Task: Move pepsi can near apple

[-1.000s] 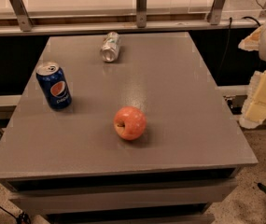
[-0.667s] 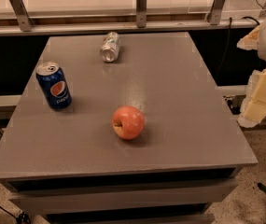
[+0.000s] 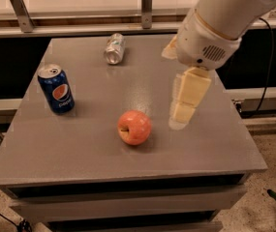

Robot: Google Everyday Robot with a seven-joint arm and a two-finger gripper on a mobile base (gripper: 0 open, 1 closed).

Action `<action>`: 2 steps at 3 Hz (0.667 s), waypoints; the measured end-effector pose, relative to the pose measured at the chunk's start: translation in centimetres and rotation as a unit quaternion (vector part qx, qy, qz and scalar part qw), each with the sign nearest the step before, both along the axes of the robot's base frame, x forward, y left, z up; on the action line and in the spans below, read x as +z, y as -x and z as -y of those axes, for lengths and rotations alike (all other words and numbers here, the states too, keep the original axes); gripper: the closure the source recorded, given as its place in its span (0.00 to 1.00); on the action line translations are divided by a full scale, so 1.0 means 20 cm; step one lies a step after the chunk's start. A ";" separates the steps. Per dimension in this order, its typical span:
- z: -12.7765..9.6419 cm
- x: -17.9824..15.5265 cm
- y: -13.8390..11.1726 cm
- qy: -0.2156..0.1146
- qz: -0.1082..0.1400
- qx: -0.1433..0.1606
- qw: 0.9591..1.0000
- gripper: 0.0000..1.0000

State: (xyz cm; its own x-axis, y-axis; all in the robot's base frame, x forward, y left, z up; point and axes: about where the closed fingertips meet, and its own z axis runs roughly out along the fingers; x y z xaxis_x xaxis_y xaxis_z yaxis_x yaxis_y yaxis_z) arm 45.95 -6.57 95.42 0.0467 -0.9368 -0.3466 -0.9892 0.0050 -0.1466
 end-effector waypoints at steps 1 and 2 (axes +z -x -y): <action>-0.39 -0.01 -0.01 -0.026 0.002 0.065 0.998 0.00; -0.39 0.00 -0.02 -0.026 0.004 0.066 0.997 0.00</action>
Offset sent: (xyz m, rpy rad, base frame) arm 0.0032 0.0653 -0.0022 0.0452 -0.0006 0.1075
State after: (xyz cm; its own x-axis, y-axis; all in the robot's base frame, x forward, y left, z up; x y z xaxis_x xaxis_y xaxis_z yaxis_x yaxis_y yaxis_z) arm 46.30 1.30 95.36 0.1710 -0.9032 -0.3936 -0.9805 -0.1167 -0.1582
